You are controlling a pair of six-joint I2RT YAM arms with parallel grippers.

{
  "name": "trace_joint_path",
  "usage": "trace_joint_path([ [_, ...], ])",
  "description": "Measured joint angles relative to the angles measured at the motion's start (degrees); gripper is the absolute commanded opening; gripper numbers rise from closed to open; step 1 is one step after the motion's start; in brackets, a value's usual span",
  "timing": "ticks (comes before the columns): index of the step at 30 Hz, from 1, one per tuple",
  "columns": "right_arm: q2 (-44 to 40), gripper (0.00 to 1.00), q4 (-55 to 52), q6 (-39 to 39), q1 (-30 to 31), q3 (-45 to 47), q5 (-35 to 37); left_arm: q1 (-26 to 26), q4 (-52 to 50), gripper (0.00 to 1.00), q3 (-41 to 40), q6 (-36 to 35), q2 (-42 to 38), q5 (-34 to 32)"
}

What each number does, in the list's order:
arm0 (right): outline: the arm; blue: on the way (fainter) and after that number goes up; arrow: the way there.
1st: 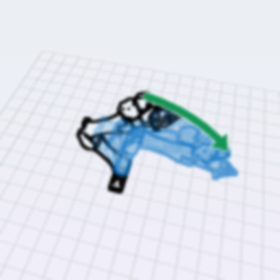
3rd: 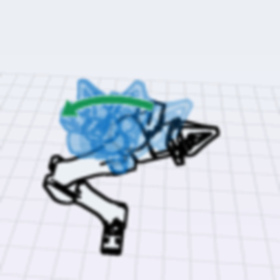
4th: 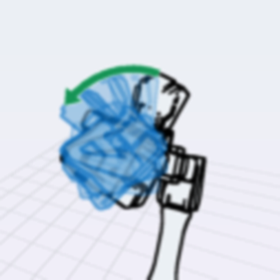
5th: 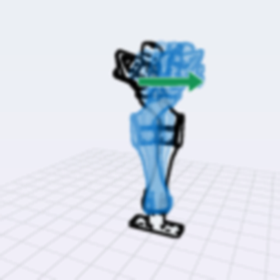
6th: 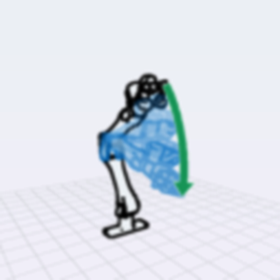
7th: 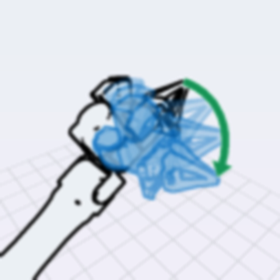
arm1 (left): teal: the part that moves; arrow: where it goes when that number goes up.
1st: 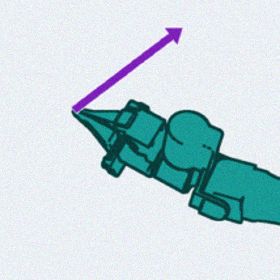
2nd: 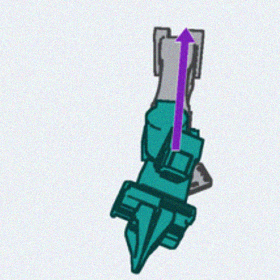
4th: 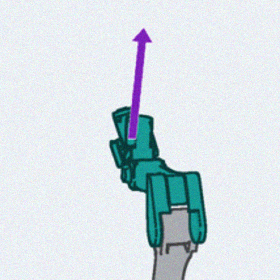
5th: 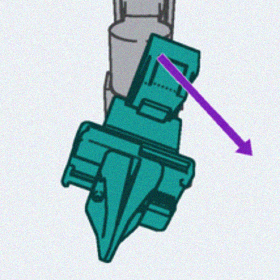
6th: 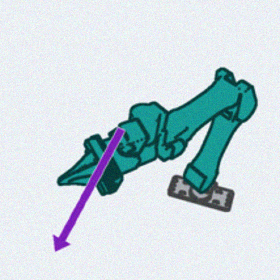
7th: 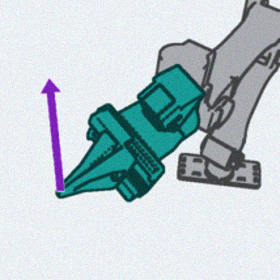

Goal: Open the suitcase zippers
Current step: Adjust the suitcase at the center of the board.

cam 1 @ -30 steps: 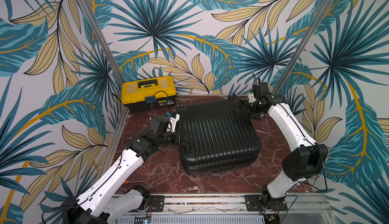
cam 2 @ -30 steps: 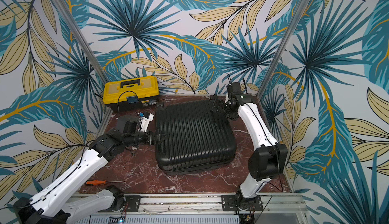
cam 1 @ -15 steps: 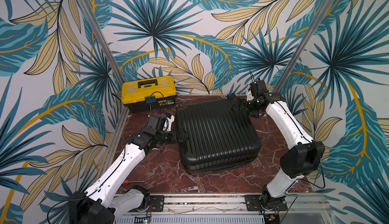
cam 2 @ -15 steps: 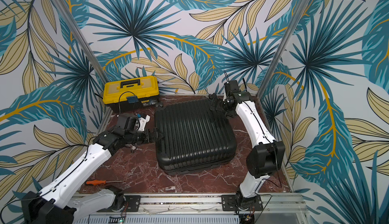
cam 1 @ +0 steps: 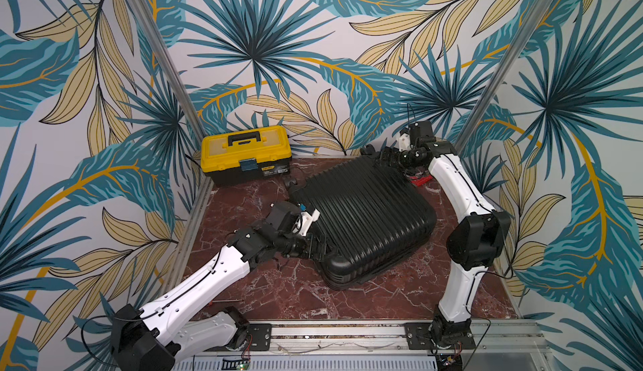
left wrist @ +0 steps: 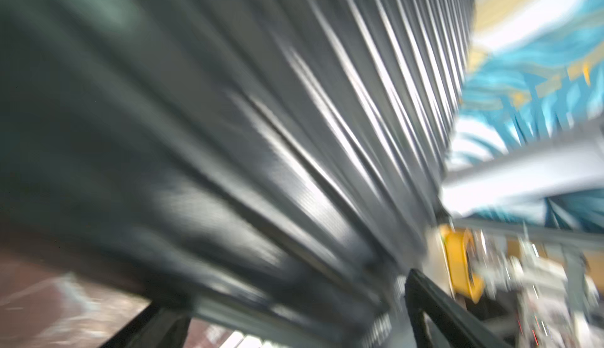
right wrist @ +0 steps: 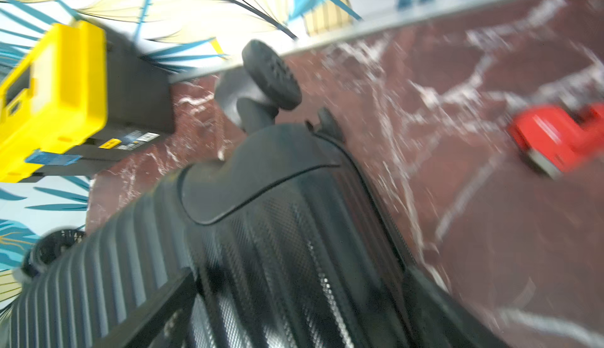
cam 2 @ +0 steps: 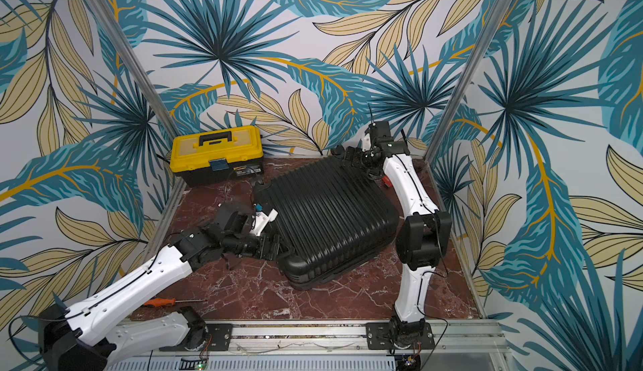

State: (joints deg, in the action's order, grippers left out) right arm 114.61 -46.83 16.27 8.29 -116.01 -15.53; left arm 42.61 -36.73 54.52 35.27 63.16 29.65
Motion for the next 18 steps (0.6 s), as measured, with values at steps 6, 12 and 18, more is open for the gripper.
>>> trace_joint_path([
  [6,-7.0,0.99,2.4,-0.9,6.1,5.3,2.7,4.8,-5.5,0.99,1.4,-4.3,-6.6,-1.2],
  [12,-28.9,0.99,-2.9,4.0,2.8,15.7,15.2,-9.1,-4.9,0.99,17.8,-9.1,-5.8,-12.0],
  [18,-44.9,0.99,-6.7,9.7,3.0,29.8,15.5,-19.3,-3.7,0.99,29.4,-9.4,10.3,-12.7],
])
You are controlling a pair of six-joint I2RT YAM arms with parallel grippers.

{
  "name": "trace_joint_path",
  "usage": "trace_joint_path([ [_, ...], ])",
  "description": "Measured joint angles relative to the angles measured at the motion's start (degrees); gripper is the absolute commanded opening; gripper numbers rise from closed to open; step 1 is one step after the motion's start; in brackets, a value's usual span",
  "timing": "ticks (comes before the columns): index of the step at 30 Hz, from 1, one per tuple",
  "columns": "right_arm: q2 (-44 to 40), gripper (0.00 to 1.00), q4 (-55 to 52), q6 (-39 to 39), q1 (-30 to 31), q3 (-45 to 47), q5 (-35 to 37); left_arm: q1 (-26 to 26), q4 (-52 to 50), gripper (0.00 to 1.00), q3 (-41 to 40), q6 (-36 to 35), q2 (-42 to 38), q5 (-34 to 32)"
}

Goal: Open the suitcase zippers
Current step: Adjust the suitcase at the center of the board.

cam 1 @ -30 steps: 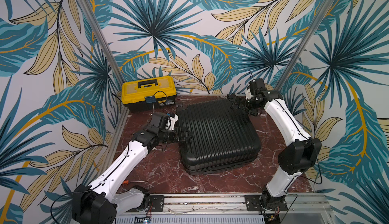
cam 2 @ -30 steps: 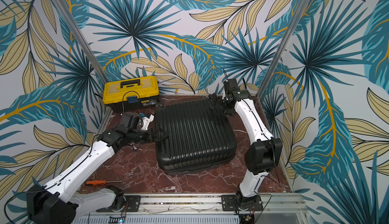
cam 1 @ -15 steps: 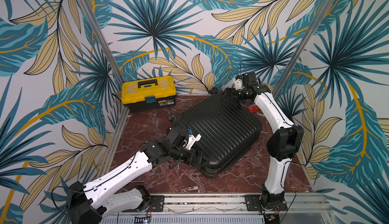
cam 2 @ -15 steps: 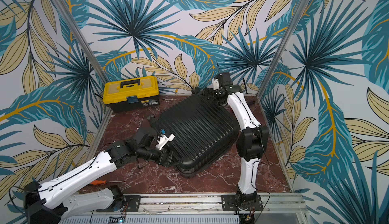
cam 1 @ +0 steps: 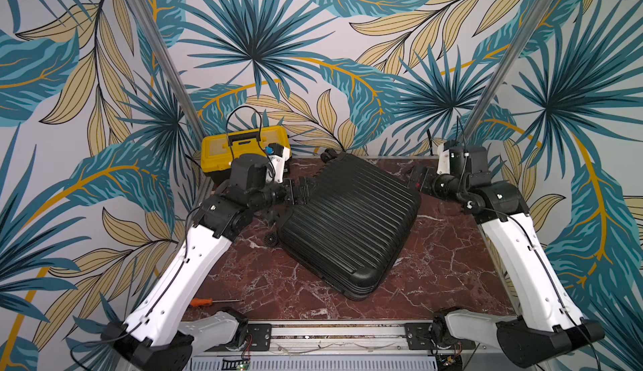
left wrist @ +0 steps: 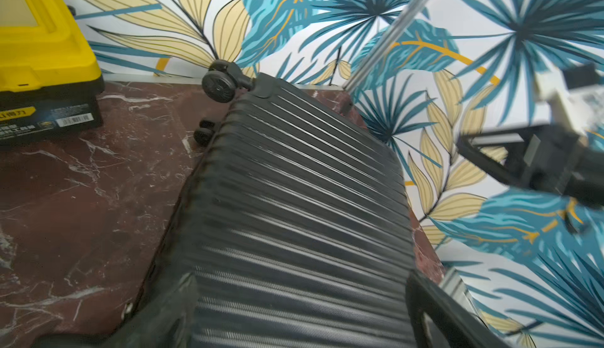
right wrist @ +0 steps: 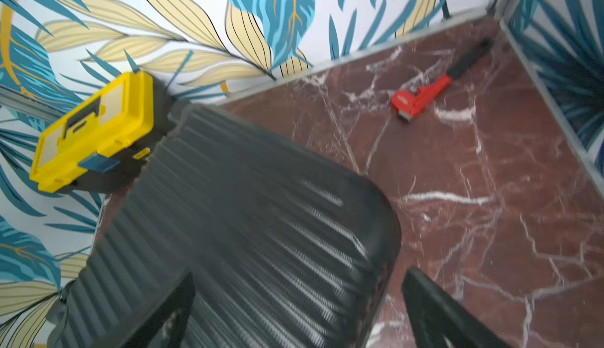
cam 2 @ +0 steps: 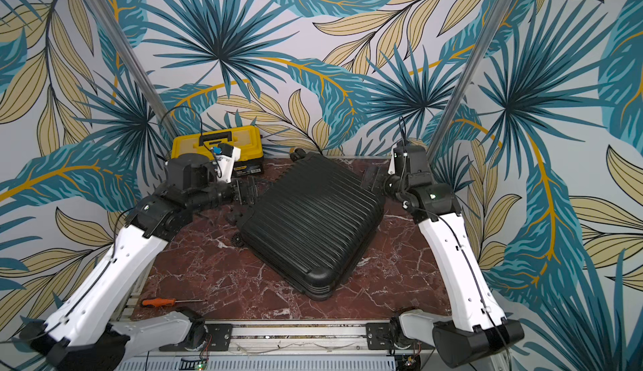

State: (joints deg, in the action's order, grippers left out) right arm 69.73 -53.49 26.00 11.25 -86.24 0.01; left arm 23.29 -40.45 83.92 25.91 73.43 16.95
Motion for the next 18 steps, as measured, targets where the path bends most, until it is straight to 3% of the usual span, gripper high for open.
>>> trace_joint_path([
  [4,-5.2,0.99,-2.0,6.1,0.0,13.1,-6.5,-1.5,-0.3,0.99,1.2,0.0,12.3,0.2],
  [7,-8.6,0.99,-1.5,11.7,0.1,21.3,-12.6,-1.7,-1.4,0.99,1.1,0.0,16.6,-0.3],
  [13,-10.1,0.99,3.2,18.4,0.8,26.2,-21.8,-2.0,-0.9,0.99,-1.0,-0.2,16.1,0.5],
  [18,-3.0,0.99,4.5,18.6,0.6,23.4,-23.9,-2.3,2.2,0.99,-6.1,-0.6,13.2,1.3],
])
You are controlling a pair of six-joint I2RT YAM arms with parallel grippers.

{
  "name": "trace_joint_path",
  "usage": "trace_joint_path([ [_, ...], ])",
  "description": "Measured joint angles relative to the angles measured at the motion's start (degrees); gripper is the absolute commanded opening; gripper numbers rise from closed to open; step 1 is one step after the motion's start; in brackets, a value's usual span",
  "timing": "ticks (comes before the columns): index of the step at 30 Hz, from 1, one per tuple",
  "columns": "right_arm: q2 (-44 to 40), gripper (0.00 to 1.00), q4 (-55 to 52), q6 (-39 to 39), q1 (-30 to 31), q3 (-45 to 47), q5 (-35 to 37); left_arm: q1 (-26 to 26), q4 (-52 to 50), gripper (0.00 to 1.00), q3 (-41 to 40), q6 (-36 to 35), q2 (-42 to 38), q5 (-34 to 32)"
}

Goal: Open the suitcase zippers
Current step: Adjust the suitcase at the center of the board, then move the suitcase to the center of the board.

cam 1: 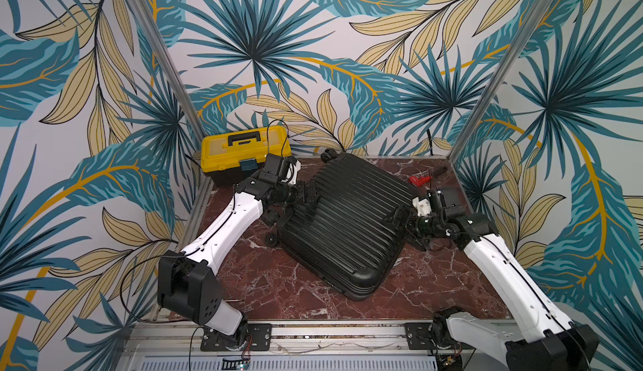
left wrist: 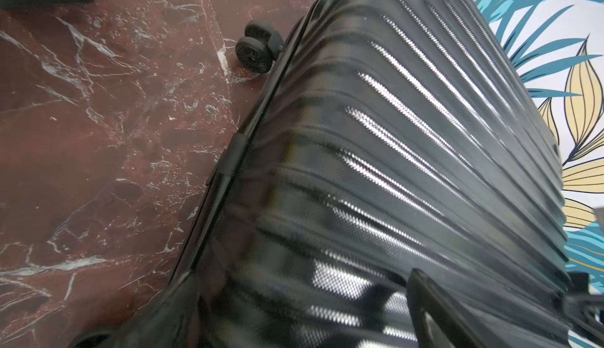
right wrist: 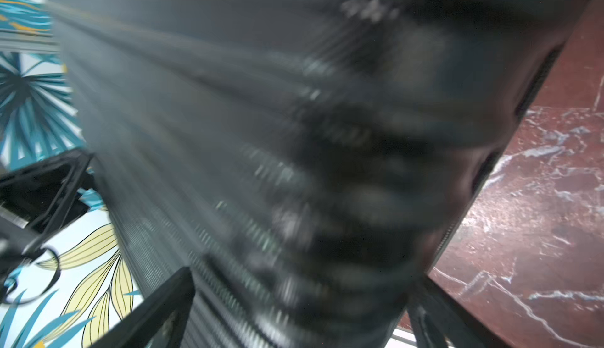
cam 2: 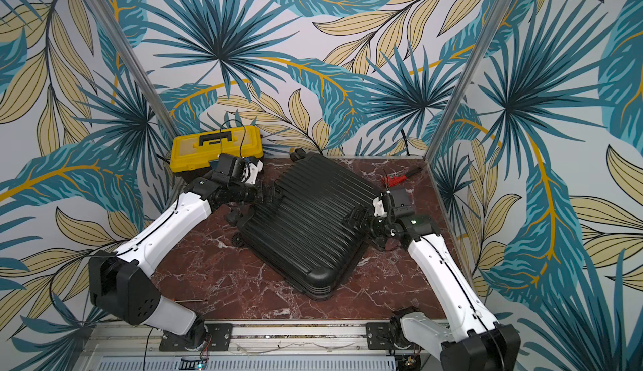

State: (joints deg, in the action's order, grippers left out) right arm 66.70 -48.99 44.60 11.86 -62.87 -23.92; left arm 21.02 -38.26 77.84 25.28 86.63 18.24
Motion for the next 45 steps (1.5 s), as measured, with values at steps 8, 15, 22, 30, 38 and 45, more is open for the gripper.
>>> trace_joint_path([
  [8,19.5,0.99,-3.3,-2.8,-3.1,-19.8,4.3,1.2,0.8,0.99,-5.0,1.4,-5.8,-1.0],
  [15,33.7,0.99,-3.4,-8.5,-5.4,-39.5,16.0,11.7,-3.8,1.0,-7.0,4.4,-10.5,4.0],
  [22,19.9,0.97,-6.6,-15.5,-3.2,-37.7,23.5,15.5,-2.0,0.99,-10.5,4.3,-18.5,2.8],
  [30,-4.9,0.38,-11.0,-24.7,7.3,-20.9,16.9,15.3,-1.4,1.0,-14.8,2.2,-19.8,-3.1],
  [38,-4.9,0.0,-19.6,-23.2,30.6,-10.2,17.8,15.3,-0.9,0.97,-17.9,0.1,-20.4,-6.3],
  [45,0.7,0.0,-15.6,-18.8,41.9,-7.3,17.8,15.3,-0.9,0.98,-20.3,-1.4,-26.0,-11.8],
])
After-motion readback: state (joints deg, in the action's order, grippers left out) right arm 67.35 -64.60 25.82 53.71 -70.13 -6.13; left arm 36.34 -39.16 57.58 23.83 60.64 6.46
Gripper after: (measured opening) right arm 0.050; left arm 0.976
